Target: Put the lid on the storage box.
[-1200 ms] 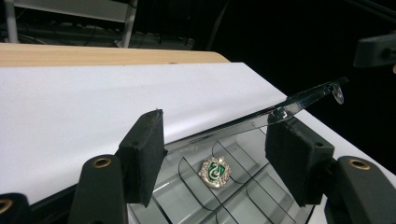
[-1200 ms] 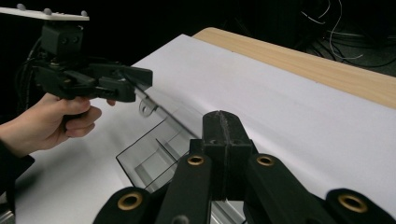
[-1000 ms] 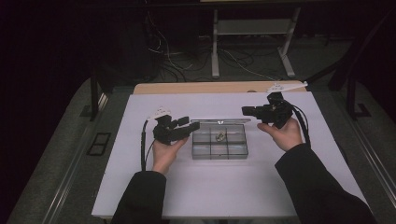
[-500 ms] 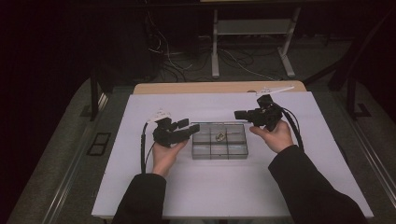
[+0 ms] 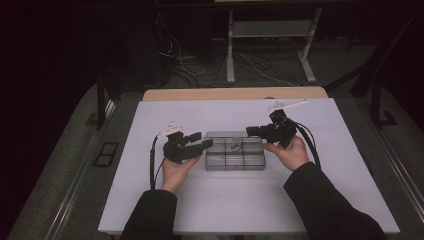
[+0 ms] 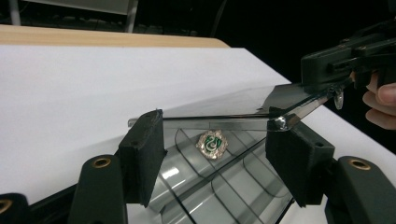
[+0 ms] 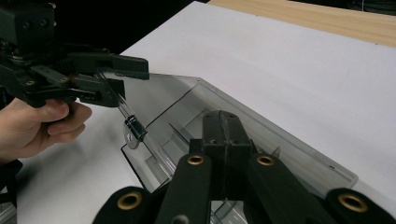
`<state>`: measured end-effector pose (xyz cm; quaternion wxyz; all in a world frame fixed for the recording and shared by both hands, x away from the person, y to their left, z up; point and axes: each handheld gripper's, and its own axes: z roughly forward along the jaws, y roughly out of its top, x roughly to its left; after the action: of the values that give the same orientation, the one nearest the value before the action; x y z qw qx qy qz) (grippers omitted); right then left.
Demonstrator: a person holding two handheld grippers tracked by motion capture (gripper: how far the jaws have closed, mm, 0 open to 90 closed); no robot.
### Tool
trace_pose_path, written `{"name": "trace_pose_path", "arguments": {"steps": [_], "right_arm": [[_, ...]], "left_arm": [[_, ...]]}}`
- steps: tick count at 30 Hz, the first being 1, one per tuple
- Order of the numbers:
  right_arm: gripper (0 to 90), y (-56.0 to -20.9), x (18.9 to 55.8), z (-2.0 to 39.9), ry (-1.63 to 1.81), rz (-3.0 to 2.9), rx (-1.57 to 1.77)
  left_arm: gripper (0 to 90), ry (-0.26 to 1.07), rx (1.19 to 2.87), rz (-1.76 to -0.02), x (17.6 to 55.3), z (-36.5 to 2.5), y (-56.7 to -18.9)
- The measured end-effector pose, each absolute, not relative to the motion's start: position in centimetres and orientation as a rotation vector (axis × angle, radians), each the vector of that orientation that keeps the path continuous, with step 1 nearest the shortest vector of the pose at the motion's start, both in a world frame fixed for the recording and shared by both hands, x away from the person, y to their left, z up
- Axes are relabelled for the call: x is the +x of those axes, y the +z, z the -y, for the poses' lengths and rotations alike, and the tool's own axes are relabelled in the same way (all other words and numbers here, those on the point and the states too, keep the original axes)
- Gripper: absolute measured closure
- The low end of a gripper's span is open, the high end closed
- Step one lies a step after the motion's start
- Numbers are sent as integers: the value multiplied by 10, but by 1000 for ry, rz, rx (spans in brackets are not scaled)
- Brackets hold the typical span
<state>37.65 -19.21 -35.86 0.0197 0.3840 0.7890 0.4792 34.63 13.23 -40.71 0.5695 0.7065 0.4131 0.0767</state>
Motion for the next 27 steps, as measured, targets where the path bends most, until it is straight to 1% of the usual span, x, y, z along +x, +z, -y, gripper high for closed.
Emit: {"name": "trace_pose_path", "arguments": {"steps": [16, 27], "right_arm": [[888, -372, 361, 194, 1482, -2449, 1148], [886, -388, 350, 199, 1533, -2430, 1170]], "left_arm": [[364, 164, 1730, -990, 336, -132, -418], [373, 141, 1792, -1002, 328, -133, -425]]}}
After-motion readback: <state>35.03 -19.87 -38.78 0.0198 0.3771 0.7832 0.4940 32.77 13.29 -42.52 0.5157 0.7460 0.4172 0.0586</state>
